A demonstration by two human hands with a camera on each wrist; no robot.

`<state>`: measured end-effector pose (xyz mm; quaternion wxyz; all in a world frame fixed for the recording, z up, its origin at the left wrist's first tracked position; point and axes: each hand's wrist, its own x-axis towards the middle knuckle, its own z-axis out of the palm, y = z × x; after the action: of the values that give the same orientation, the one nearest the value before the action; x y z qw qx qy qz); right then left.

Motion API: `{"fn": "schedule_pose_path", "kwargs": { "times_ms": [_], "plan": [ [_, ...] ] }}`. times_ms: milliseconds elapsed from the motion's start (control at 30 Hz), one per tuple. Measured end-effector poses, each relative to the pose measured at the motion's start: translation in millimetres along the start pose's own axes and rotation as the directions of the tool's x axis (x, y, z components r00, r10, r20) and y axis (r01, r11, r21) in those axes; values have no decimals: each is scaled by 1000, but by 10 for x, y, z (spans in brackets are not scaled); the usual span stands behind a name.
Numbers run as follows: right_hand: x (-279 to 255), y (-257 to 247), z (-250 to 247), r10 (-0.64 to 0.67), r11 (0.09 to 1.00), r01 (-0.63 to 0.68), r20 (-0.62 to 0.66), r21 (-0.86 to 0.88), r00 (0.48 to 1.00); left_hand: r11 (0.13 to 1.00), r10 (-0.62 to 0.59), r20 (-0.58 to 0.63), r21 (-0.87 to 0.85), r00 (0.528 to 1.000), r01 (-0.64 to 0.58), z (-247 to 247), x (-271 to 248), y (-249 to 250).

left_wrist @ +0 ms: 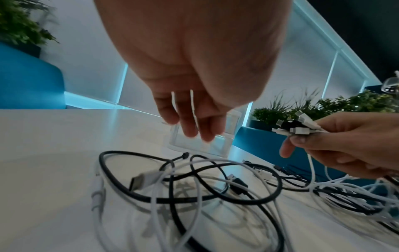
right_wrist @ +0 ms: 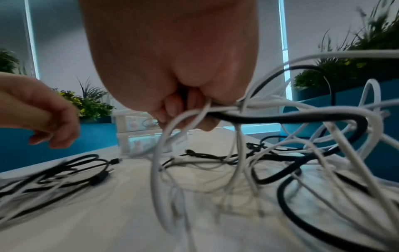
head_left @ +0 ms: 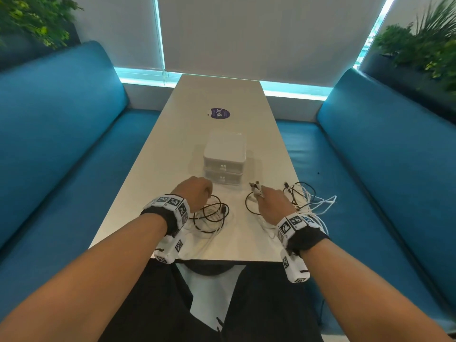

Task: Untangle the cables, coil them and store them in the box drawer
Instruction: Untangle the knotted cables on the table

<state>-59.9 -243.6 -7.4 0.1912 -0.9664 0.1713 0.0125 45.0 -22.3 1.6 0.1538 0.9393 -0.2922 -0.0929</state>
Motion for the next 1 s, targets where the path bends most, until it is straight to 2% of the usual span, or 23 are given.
{"fn": "schedule_pose_path", "kwargs": {
  "times_ms": [100, 233, 400, 500, 600, 700, 833, 933, 1000],
  "plan": [
    [20, -110, 47, 7, 999, -8, 40, 39, 999, 994, -89, -54, 56, 995, 92, 84, 94, -111],
    [22, -217, 111, 28, 999, -31, 90, 28, 996, 960, -198, 82, 218, 977, 176, 221, 103, -202],
    [93, -213, 279, 48, 994, -60, 144, 86, 988, 935, -162, 52, 328, 985, 137, 294, 68, -215],
    [119, -202, 312, 51, 993, -66, 143, 103, 988, 960, -203, 13, 201, 979, 196, 289, 73, -241],
    [155, -183, 332, 62, 990, -78, 137, 117, 989, 971, -232, 26, 68, 972, 230, 286, 108, -286],
    [121, -188, 325, 59, 991, -76, 151, 113, 987, 953, -220, 15, 216, 975, 212, 333, 103, -328],
    [73, -177, 325, 54, 991, -74, 172, 115, 984, 868, -174, -71, 460, 982, 187, 397, 86, -290],
    [37, -191, 303, 41, 989, -67, 187, 134, 981, 846, -211, -48, 492, 976, 206, 402, 102, -299],
    [21, -204, 265, 35, 987, -65, 195, 146, 980, 840, -191, -30, 512, 981, 179, 382, 115, -303]
  ]
}}
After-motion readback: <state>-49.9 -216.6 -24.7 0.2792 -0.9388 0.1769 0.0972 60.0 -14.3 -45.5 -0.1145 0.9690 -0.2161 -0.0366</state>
